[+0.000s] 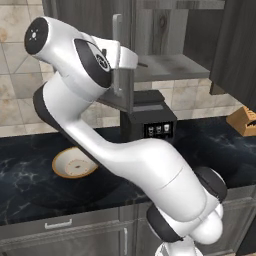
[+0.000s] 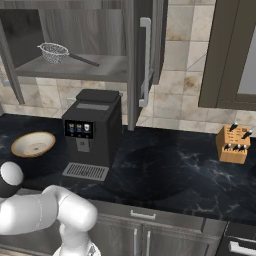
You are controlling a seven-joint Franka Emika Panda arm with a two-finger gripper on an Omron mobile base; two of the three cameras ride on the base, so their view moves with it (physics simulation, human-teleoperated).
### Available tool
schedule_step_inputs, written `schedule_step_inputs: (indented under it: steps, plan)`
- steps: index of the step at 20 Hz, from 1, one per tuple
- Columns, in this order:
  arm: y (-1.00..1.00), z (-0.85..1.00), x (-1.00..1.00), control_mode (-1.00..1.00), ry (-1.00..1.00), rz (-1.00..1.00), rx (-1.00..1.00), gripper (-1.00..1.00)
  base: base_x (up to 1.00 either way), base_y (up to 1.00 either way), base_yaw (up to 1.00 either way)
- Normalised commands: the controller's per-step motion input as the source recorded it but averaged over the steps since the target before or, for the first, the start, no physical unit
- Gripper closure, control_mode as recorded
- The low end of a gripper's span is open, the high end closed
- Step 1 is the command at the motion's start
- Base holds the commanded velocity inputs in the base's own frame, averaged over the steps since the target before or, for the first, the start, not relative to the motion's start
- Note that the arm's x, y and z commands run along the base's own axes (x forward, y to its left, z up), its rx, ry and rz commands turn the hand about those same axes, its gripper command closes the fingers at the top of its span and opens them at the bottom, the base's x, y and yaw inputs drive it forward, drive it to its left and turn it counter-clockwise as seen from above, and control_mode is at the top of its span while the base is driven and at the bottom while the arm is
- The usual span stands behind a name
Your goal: Open the cabinet and setup a tea strainer by placing it in the bowl upright.
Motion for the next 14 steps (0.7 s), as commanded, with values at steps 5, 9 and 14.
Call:
schedule_step_inputs:
  steps: [5, 9, 14]
  plan:
    - [-0.34, 0.02, -0.65, -1.00, 0.00, 0.00, 0.11, -1.00, 0.00, 0.00, 0.00]
    - [-0.85, -0.09, -0.88, -1.00, 0.00, 0.04, 0.22, -1.00, 0.00, 0.00, 0.00]
    - [-1.00, -0.43, -0.69, -1.00, 0.00, 0.17, 0.35, -1.00, 0.00, 0.00, 0.00]
